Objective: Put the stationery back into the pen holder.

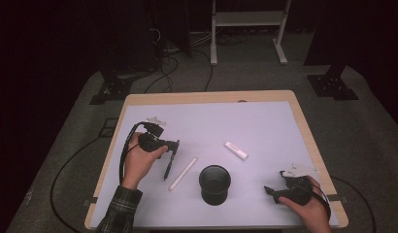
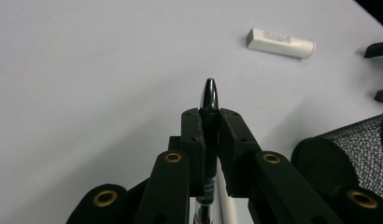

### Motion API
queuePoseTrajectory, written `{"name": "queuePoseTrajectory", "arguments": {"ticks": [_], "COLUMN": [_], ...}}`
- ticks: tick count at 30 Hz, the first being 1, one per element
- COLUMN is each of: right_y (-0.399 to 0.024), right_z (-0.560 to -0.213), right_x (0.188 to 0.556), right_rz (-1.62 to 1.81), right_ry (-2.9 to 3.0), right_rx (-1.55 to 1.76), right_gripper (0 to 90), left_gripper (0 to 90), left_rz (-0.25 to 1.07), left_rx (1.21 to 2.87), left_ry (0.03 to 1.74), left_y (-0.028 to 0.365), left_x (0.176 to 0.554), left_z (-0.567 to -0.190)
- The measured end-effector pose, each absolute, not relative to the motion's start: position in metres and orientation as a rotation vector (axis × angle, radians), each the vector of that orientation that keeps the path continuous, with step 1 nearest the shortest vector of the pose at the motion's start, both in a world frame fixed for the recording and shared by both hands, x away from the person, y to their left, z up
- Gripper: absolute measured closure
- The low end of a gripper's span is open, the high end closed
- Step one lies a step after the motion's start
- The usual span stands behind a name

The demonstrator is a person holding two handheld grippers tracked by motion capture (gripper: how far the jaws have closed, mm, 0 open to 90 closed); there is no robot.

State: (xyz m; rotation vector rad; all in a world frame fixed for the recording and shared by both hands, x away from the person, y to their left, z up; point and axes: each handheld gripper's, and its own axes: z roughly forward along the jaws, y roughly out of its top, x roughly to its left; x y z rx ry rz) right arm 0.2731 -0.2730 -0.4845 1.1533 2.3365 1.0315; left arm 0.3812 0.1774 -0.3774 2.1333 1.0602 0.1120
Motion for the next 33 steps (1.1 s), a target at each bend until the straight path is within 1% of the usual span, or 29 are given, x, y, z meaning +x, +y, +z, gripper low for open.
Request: {"name": "queuePoseTrajectory", "arguments": {"ticks": [19,33], "right_y": [-0.273,-0.273], "right_z": [-0.485,-0.485], "right_x": [0.273,0.273], "right_rz": [1.031,1.030], "right_ry": [2.336,2.336], "right_rx": [1.153,1.152], "right_gripper": [12.8,12.8], "left_gripper": [80.5,80.5], "left_rz": [0.114,0.075], "left_rx": [2.035,1.965], "left_ry": [0.915,0.801], "left_y": [0.182,0.181], "left_x": [0.371,0.360], "left_z": [-0.361,-0.345]}}
